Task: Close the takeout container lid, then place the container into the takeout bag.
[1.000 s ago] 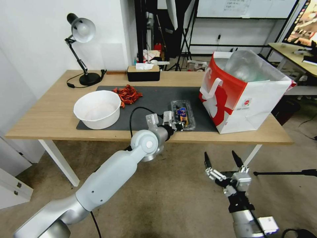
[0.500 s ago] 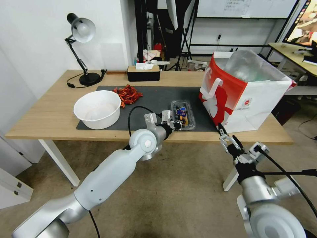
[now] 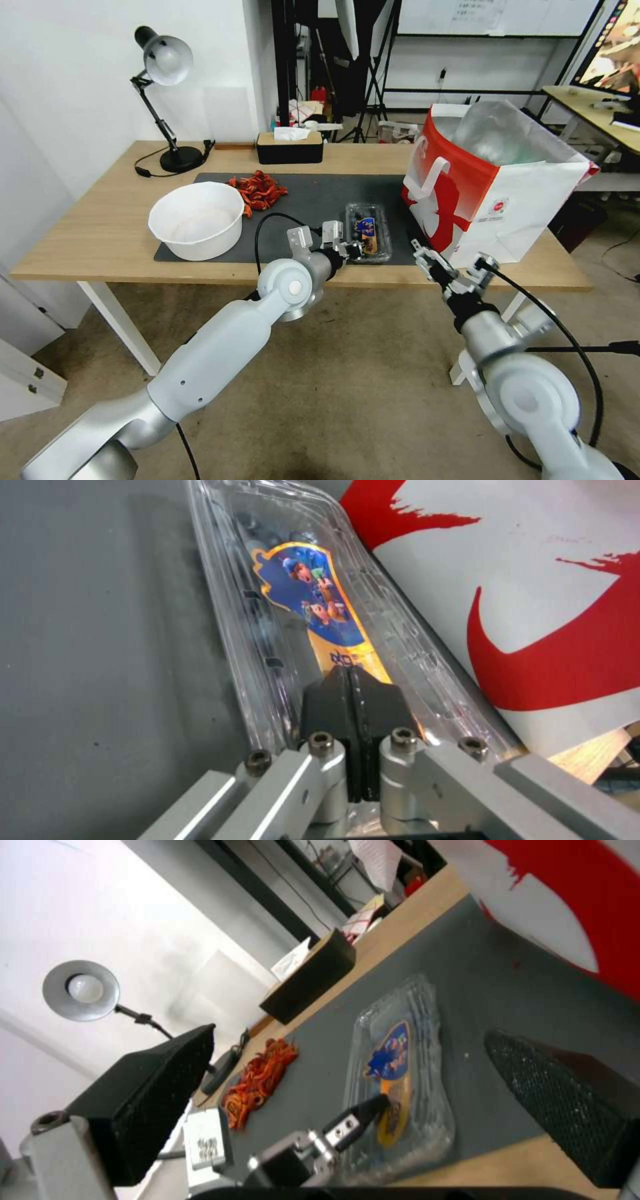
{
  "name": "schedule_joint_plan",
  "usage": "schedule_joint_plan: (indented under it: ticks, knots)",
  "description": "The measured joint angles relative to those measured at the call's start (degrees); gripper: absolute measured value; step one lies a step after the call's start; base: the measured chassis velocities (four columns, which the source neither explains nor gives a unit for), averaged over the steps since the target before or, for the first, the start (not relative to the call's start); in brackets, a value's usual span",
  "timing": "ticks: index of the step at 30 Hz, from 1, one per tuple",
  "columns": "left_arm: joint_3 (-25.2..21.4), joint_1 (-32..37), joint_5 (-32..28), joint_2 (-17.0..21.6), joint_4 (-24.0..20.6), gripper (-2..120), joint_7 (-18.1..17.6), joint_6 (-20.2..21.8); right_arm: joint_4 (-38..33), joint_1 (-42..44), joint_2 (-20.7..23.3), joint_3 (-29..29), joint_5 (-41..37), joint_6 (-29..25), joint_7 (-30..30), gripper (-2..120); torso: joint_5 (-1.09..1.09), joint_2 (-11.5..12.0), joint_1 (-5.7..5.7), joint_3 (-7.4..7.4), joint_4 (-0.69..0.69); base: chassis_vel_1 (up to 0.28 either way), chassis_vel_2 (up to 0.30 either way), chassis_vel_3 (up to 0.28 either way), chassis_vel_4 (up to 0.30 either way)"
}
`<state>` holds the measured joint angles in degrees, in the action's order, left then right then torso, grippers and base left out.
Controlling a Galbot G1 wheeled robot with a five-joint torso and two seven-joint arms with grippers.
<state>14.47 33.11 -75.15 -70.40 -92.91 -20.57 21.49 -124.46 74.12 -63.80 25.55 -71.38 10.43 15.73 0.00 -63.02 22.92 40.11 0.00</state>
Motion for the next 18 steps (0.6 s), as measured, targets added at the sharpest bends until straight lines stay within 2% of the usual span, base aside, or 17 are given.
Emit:
schedule_joint_plan:
  ticks: [7, 18]
  knots:
    - [-0.04, -0.25, -0.09, -0.07, 0.41, 0, 0.0, -0.02, 3.25, -5.87, 1.55, -1.64, -4.31, 3.63, 2.65, 100, 0.0, 0.0, -0.01, 0.0, 0.0, 0.0, 0.0, 0.0, 0.0]
    - [-0.06, -0.34, -0.13, -0.07, 0.39, 0, -0.06, -0.03, 7.81, -15.3, 3.95, -3.74, -9.91, 14.3, 12.58, 100, 0.0, 0.0, -0.01, 0.0, 0.0, 0.0, 0.0, 0.0, 0.0]
